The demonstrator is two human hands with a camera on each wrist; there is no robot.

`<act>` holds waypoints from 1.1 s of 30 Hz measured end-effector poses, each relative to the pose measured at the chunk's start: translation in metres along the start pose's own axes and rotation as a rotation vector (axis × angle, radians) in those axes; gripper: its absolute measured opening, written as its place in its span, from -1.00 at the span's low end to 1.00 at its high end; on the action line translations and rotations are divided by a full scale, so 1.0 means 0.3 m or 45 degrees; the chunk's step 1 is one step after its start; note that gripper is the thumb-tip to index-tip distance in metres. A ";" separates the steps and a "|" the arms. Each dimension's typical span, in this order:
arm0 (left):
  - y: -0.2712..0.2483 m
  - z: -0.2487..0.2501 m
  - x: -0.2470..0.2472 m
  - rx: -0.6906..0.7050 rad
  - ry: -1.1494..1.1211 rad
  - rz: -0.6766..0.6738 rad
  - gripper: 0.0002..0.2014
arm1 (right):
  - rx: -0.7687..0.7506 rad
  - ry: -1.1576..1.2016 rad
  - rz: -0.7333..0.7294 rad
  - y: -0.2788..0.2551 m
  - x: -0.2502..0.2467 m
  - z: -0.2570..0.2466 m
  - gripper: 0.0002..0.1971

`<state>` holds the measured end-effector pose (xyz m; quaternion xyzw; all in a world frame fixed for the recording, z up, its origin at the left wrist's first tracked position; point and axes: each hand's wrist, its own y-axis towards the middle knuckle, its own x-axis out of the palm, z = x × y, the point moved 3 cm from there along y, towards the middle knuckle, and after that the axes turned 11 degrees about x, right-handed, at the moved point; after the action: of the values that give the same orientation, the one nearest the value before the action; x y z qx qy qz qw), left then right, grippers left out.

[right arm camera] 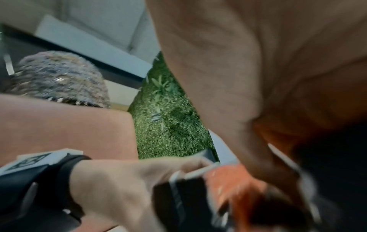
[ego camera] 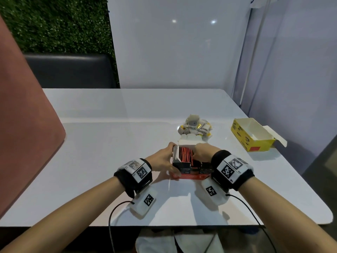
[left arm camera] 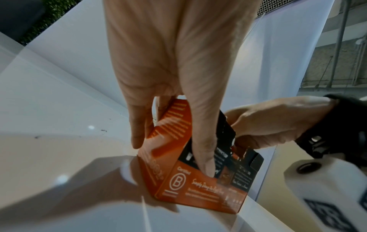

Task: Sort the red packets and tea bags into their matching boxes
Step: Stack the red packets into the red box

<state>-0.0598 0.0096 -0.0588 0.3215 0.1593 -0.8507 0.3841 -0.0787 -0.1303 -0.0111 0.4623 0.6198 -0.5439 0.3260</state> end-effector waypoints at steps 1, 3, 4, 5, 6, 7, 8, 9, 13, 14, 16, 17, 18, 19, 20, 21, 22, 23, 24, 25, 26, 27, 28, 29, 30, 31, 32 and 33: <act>-0.010 -0.003 -0.004 0.003 -0.008 -0.001 -0.21 | -0.010 0.007 0.035 -0.012 -0.021 0.011 -0.67; -0.036 -0.016 -0.014 -0.002 -0.031 0.002 -0.21 | -0.014 0.233 0.100 -0.012 -0.071 0.067 -0.74; -0.054 -0.026 -0.023 -0.010 -0.044 0.010 -0.22 | -0.028 0.461 0.123 -0.008 -0.099 0.105 -0.77; -0.072 -0.036 -0.030 -0.016 -0.056 0.019 -0.23 | -0.045 0.725 0.126 -0.004 -0.121 0.143 -0.80; -0.090 -0.047 -0.038 -0.021 -0.068 0.033 -0.24 | -0.060 0.969 0.145 0.006 -0.135 0.173 -0.82; -0.107 -0.058 -0.044 -0.025 -0.078 0.048 -0.24 | -0.050 1.119 0.167 0.027 -0.141 0.208 -0.82; -0.121 -0.066 -0.049 -0.030 -0.088 0.057 -0.23 | -0.002 1.163 0.156 0.056 -0.124 0.234 -0.83; -0.134 -0.072 -0.052 -0.034 -0.092 0.060 -0.23 | 0.037 1.183 0.080 0.083 -0.092 0.242 -0.83; -0.159 -0.070 -0.053 -0.028 -0.087 0.057 -0.24 | -0.021 1.481 -0.470 0.115 0.011 0.154 -0.87; -0.162 -0.068 -0.055 -0.025 -0.082 0.058 -0.25 | -0.049 1.575 -0.487 0.112 0.007 0.127 -0.85; -0.172 -0.072 -0.061 -0.028 -0.078 0.068 -0.25 | -0.108 1.743 -0.406 0.120 -0.016 0.087 -0.76; -0.178 -0.076 -0.065 -0.028 -0.080 0.073 -0.25 | -0.158 1.772 -0.344 0.126 -0.031 0.076 -0.68; -0.184 -0.082 -0.071 -0.026 -0.080 0.079 -0.25 | -0.230 1.734 -0.264 0.125 -0.047 0.065 -0.62; -0.191 -0.088 -0.077 -0.027 -0.082 0.087 -0.25 | -0.316 1.646 -0.180 0.119 -0.058 0.057 -0.59; -0.197 -0.095 -0.081 -0.027 -0.087 0.095 -0.25 | -0.422 1.517 -0.110 0.098 -0.064 0.049 -0.59; -0.201 -0.100 -0.085 -0.026 -0.087 0.103 -0.25 | -0.530 1.352 -0.055 0.068 -0.065 0.039 -0.62; -0.204 -0.104 -0.087 -0.024 -0.080 0.111 -0.25 | -0.618 1.169 -0.019 0.039 -0.059 0.030 -0.65; -0.205 -0.105 -0.089 -0.025 -0.074 0.117 -0.24 | -0.673 0.984 0.003 0.011 -0.047 0.022 -0.69; -0.206 -0.108 -0.089 -0.029 -0.074 0.118 -0.23 | -0.700 0.822 0.024 -0.011 -0.028 0.019 -0.71; -0.205 -0.109 -0.089 -0.033 -0.076 0.117 -0.22 | -0.714 0.683 0.060 -0.027 -0.007 0.021 -0.71; -0.204 -0.110 -0.088 -0.034 -0.082 0.116 -0.22 | -0.721 0.563 0.102 -0.042 0.011 0.024 -0.70; -0.204 -0.110 -0.088 -0.035 -0.087 0.111 -0.21 | -0.733 0.461 0.140 -0.052 0.028 0.030 -0.67; -0.203 -0.112 -0.088 -0.035 -0.091 0.104 -0.20 | -0.764 0.376 0.171 -0.061 0.042 0.032 -0.63; -0.203 -0.112 -0.087 -0.035 -0.090 0.097 -0.19 | -0.803 0.303 0.205 -0.064 0.053 0.034 -0.59; -0.202 -0.113 -0.087 -0.035 -0.087 0.093 -0.18 | -0.829 0.252 0.244 -0.067 0.059 0.035 -0.57; -0.203 -0.113 -0.086 -0.037 -0.085 0.089 -0.18 | -0.839 0.237 0.288 -0.068 0.061 0.036 -0.58; -0.204 -0.113 -0.085 -0.040 -0.087 0.087 -0.18 | -0.841 0.247 0.328 -0.071 0.057 0.037 -0.61; -0.204 -0.110 -0.085 -0.044 -0.084 0.086 -0.18 | -0.846 0.272 0.365 -0.074 0.052 0.041 -0.64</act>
<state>-0.0794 0.0808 -0.0649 0.2919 0.1502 -0.8446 0.4230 -0.1061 -0.1384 -0.0195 0.4676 0.7219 -0.2107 0.4645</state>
